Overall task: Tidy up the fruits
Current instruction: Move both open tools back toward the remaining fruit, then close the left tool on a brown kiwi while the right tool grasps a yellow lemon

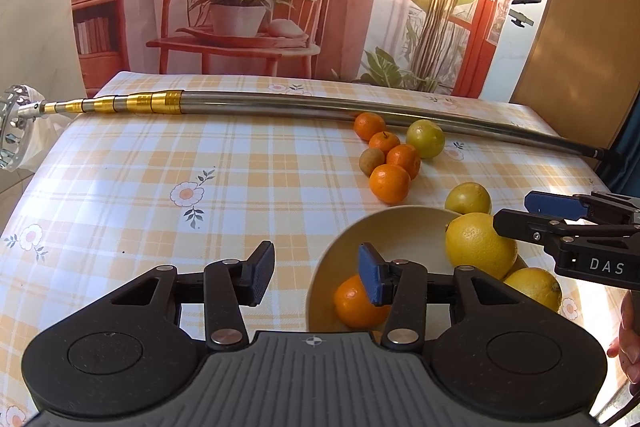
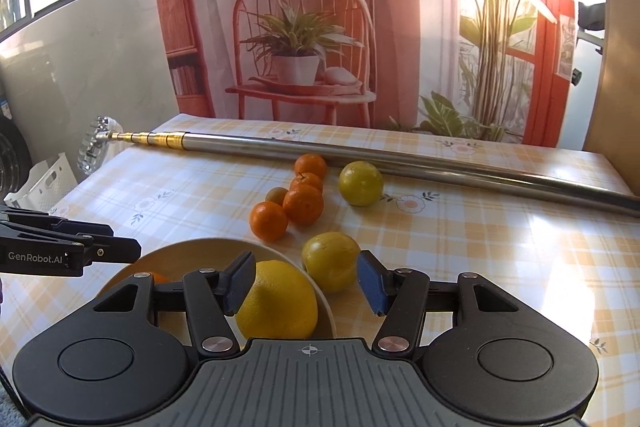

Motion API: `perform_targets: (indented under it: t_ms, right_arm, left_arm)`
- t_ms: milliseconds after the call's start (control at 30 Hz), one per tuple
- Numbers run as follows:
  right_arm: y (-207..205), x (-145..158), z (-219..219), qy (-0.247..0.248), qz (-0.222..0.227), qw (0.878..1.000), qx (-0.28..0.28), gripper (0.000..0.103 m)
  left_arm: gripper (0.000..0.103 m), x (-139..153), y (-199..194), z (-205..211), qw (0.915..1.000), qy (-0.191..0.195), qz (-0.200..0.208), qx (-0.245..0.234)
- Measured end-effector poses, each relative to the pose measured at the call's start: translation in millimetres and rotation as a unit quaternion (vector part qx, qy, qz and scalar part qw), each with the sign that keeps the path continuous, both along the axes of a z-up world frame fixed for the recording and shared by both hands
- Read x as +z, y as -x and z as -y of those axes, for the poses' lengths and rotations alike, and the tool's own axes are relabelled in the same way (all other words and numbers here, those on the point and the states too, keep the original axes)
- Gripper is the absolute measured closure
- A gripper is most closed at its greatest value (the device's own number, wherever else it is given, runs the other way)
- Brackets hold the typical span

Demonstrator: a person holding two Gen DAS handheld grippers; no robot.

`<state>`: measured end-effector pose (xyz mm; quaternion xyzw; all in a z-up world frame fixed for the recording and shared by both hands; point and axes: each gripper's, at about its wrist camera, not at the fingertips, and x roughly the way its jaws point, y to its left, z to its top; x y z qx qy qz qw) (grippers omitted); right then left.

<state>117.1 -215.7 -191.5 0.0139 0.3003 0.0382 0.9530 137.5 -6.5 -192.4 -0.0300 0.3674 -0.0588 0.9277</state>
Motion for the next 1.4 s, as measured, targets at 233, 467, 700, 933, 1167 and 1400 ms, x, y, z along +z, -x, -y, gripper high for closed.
perform_targets:
  t_ms: [233,467,700,933,1167,1400]
  right_arm:
    - [-4,16,18,-0.004,0.024,0.999,-0.02,0.05]
    - [-13,32,41,-0.01,0.049,0.998,-0.044,0.05]
    - [-33,41,55,0.0,0.055,0.996,-0.063,0.05]
    - [-48,35,62,-0.016,0.037,0.997,-0.072,0.052]
    - [-58,25,67,-0.034,0.024,0.996,-0.073,0.055]
    - [-63,16,73,-0.045,0.012,0.996,-0.076,0.056]
  left_arm:
    - [0.055,17,-16,-9,1.0,-0.001,-0.002,-0.001]
    - [0.055,40,-33,-17,0.9999,-0.002,0.015,-0.001]
    - [0.055,54,-56,-5,0.999,0.015,0.027,-0.032]
    - [0.07,33,-97,14,0.9957,0.049,-0.021,-0.076]
    - [0.076,-2,-140,25,0.9901,0.07,-0.091,-0.08]
    - [0.076,-25,-163,23,0.9818,0.129,-0.121,-0.069]
